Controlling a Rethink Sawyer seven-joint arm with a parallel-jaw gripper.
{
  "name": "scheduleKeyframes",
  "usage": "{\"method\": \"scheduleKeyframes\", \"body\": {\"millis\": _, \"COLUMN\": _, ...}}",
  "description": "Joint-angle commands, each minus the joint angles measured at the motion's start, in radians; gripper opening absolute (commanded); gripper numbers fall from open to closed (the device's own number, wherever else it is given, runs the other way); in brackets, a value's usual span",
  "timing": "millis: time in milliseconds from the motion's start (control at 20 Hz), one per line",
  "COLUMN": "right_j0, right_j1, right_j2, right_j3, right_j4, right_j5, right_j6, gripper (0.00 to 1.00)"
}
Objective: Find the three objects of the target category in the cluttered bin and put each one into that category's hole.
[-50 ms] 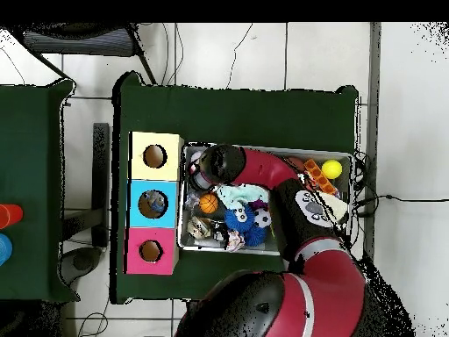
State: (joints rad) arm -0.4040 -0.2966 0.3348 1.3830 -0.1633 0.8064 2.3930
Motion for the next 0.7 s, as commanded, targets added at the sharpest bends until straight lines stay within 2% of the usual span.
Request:
{"method": "scheduleKeyframes", "body": {"millis": 50, "right_j0": 0.037, "right_j1": 0.038, "right_j2": -0.037, "right_j3": -0.032, "right_j4": -0.08, "right_j5": 0.252, "right_j6": -0.147, "gripper": 1.0}}
{"method": "scheduleKeyframes", "body": {"millis": 100, "right_j0": 0.036, "right_j1": 0.049, "right_j2": -0.035, "right_j3": -0.045, "right_j4": -0.079, "right_j5": 0.327, "right_j6": -0.168, "gripper": 1.0}}
{"method": "scheduleKeyframes", "body": {"millis": 200, "right_j0": 0.026, "right_j1": 0.073, "right_j2": -0.017, "right_j3": -0.068, "right_j4": -0.076, "right_j5": 0.414, "right_j6": -0.199, "gripper": 1.0}}
{"method": "scheduleKeyframes", "body": {"millis": 400, "right_j0": 0.026, "right_j1": 0.104, "right_j2": 0.009, "right_j3": -0.125, "right_j4": -0.116, "right_j5": 0.554, "right_j6": -0.272, "gripper": 1.0}}
{"method": "scheduleKeyframes", "body": {"millis": 550, "right_j0": 0.028, "right_j1": 0.115, "right_j2": 0.019, "right_j3": -0.132, "right_j4": -0.125, "right_j5": 0.54, "right_j6": -0.263, "gripper": 1.0}}
{"method": "scheduleKeyframes", "body": {"millis": 700, "right_j0": 0.04, "right_j1": 0.123, "right_j2": 0.027, "right_j3": -0.127, "right_j4": -0.129, "right_j5": 0.478, "right_j6": -0.228, "gripper": 1.0}}
